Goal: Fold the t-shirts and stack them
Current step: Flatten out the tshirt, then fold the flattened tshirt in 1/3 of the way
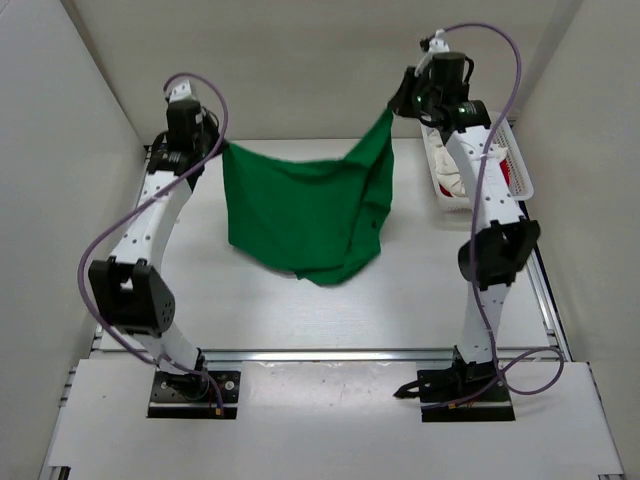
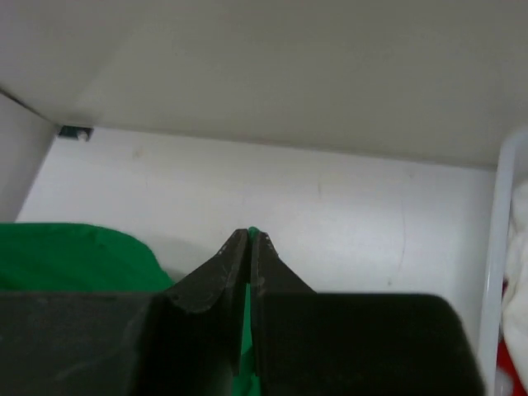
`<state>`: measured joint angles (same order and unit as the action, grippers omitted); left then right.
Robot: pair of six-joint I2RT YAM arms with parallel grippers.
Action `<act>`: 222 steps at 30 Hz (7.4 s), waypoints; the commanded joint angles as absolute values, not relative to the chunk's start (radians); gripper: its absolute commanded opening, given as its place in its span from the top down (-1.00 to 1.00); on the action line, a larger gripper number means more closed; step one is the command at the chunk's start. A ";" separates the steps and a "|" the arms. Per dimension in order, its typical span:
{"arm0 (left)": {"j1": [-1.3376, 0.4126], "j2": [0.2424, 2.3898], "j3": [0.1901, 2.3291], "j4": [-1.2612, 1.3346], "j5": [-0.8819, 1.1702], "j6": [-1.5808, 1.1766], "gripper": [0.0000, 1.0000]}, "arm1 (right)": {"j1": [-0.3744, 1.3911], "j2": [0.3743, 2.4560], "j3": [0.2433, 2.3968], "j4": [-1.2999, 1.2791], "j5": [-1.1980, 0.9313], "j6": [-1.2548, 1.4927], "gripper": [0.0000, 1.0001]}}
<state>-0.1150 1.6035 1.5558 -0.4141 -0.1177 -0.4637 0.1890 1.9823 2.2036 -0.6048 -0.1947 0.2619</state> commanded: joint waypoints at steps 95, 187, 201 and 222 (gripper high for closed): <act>0.014 1.128 0.654 -0.144 -0.048 -0.640 0.23 | 0.100 1.651 1.058 -0.012 -0.273 0.610 0.30; -0.453 1.394 0.506 0.158 -0.032 -0.709 0.38 | 0.344 1.701 0.837 0.195 -0.239 0.650 0.81; -0.489 1.388 0.577 0.092 -0.075 -0.681 0.35 | 0.351 1.685 0.999 0.074 -0.172 0.554 0.40; -0.497 1.523 0.579 -0.098 -0.026 -0.588 0.46 | 0.546 1.494 0.560 -0.026 -0.066 0.512 1.00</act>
<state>-0.4633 1.5536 0.6544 0.0330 -0.0128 -0.6167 0.5159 1.5352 0.6422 0.0677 -0.1059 0.5217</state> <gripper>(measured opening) 0.269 0.003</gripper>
